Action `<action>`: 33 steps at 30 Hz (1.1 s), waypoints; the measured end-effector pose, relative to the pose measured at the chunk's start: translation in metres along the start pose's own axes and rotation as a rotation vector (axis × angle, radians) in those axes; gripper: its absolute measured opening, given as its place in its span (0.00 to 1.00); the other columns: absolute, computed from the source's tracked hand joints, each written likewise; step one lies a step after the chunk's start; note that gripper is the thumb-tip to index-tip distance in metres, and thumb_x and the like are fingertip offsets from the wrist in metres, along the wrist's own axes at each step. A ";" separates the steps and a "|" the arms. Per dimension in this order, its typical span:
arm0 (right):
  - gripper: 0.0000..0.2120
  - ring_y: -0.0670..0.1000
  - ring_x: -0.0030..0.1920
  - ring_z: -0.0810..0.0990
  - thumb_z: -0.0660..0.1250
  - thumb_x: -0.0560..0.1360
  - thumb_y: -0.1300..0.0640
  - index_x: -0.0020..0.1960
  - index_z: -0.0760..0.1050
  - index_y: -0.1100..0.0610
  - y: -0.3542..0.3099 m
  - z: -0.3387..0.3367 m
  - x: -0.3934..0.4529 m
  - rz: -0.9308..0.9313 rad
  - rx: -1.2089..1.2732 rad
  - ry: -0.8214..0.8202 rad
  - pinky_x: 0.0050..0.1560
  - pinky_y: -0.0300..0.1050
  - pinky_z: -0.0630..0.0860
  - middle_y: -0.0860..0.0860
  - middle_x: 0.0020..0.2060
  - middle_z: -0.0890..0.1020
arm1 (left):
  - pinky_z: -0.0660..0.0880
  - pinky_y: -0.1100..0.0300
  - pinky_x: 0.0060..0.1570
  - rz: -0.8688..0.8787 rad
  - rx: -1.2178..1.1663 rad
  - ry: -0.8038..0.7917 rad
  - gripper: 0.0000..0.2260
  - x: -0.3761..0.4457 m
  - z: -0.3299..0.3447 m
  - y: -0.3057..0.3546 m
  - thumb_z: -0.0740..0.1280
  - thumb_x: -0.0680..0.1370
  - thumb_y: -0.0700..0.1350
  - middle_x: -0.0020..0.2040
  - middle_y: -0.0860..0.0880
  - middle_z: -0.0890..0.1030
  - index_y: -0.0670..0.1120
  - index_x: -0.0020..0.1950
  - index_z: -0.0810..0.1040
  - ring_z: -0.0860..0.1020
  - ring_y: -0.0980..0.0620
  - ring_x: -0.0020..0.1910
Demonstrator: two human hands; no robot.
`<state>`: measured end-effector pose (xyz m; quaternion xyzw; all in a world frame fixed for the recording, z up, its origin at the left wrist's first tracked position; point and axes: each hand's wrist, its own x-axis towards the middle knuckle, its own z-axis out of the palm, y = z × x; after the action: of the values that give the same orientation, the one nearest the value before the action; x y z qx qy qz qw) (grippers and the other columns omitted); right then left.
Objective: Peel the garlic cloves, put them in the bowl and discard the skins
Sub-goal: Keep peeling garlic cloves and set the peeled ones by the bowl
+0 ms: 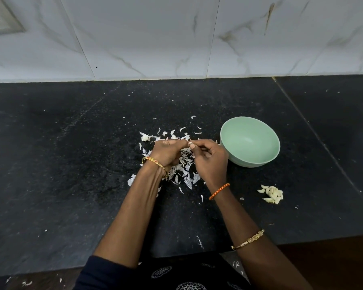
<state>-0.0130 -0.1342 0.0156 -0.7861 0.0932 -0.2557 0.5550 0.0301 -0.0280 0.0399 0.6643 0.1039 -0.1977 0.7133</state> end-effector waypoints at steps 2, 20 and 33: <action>0.06 0.47 0.40 0.83 0.70 0.72 0.68 0.45 0.84 0.59 0.000 -0.001 0.000 0.056 0.052 -0.016 0.44 0.42 0.80 0.48 0.38 0.84 | 0.53 0.70 0.18 -0.006 0.042 0.009 0.06 0.001 -0.001 -0.002 0.69 0.74 0.38 0.18 0.55 0.60 0.39 0.37 0.79 0.55 0.58 0.17; 0.06 0.42 0.36 0.76 0.64 0.79 0.63 0.50 0.80 0.61 -0.003 -0.001 0.007 0.460 0.487 -0.165 0.36 0.37 0.74 0.49 0.36 0.80 | 0.65 0.70 0.24 0.237 0.243 0.118 0.12 0.010 -0.003 0.002 0.72 0.74 0.41 0.25 0.52 0.70 0.42 0.31 0.75 0.65 0.58 0.25; 0.04 0.42 0.34 0.79 0.70 0.75 0.59 0.42 0.81 0.54 0.007 0.000 0.021 0.184 0.020 -0.152 0.40 0.42 0.79 0.46 0.34 0.82 | 0.71 0.71 0.35 0.453 0.567 0.039 0.06 0.016 -0.015 0.010 0.72 0.74 0.42 0.34 0.50 0.80 0.40 0.45 0.84 0.74 0.59 0.33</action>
<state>0.0058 -0.1463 0.0153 -0.7858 0.1199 -0.1444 0.5894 0.0506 -0.0150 0.0410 0.8456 -0.0913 -0.0428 0.5242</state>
